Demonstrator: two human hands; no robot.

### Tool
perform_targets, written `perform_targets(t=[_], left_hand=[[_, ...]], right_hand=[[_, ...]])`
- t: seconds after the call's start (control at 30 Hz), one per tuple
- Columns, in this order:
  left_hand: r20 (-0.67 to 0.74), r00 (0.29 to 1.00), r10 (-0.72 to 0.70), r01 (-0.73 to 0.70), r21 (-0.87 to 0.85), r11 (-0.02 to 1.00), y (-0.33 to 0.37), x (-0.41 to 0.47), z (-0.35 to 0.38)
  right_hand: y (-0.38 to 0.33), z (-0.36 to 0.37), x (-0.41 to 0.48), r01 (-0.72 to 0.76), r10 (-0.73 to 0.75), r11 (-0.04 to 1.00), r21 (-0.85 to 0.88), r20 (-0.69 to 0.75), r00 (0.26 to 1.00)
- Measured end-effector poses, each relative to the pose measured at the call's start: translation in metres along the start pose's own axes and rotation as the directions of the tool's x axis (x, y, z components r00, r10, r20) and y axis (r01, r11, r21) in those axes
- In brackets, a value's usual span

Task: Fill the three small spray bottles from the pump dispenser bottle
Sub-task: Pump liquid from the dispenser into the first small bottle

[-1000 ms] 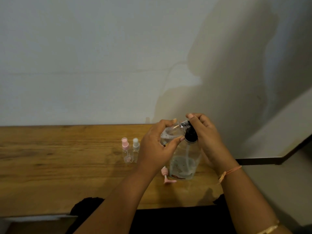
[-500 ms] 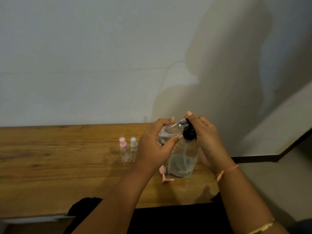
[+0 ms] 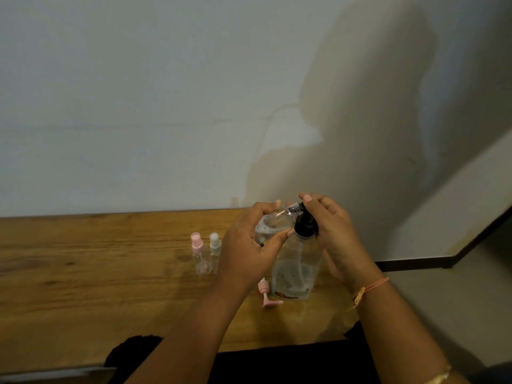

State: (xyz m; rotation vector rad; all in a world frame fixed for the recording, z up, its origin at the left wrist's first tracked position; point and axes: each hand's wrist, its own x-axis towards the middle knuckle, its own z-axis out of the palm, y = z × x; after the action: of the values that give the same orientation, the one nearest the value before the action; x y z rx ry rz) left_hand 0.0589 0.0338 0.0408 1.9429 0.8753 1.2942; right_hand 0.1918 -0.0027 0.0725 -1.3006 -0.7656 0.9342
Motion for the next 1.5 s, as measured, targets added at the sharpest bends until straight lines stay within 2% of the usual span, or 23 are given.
perform_targets(t=[0.33, 0.53, 0.83, 1.03, 1.4, 1.5], left_hand=[[-0.018, 1.0, 0.01, -0.01, -0.003, 1.0, 0.0034, 0.0004, 0.0006], [-0.021, 1.0, 0.022, -0.023, -0.069, 0.997, 0.004, 0.001, 0.0006], [-0.006, 0.999, -0.033, 0.033, -0.025, 0.999, 0.0, 0.0006, 0.0002], [-0.019, 1.0, -0.01, 0.009, -0.036, 0.999, 0.0026, 0.0021, -0.0009], [0.019, 0.997, -0.071, 0.071, -0.003, 0.997, 0.0016, 0.0003, -0.0022], [0.007, 0.999, -0.047, 0.047, -0.021, 0.999, 0.0047, 0.0006, -0.0024]], right_hand=[[0.0025, -0.0029, -0.0011, -0.002, 0.002, 1.0, 0.01, 0.008, 1.0], [0.0037, 0.0005, -0.0013, 0.014, -0.013, 0.999, 0.036, -0.028, 1.0], [0.0042, -0.0026, -0.0002, 0.05, -0.05, 0.999, 0.002, -0.005, 0.999], [0.0029, -0.0019, 0.0005, 0.026, -0.025, 0.998, 0.06, -0.006, 1.0], [0.0019, 0.003, -0.0004, 0.074, -0.076, 0.996, -0.041, -0.041, 0.996], [0.0015, 0.0021, -0.0006, 0.06, -0.06, 0.998, 0.006, -0.037, 0.998]])
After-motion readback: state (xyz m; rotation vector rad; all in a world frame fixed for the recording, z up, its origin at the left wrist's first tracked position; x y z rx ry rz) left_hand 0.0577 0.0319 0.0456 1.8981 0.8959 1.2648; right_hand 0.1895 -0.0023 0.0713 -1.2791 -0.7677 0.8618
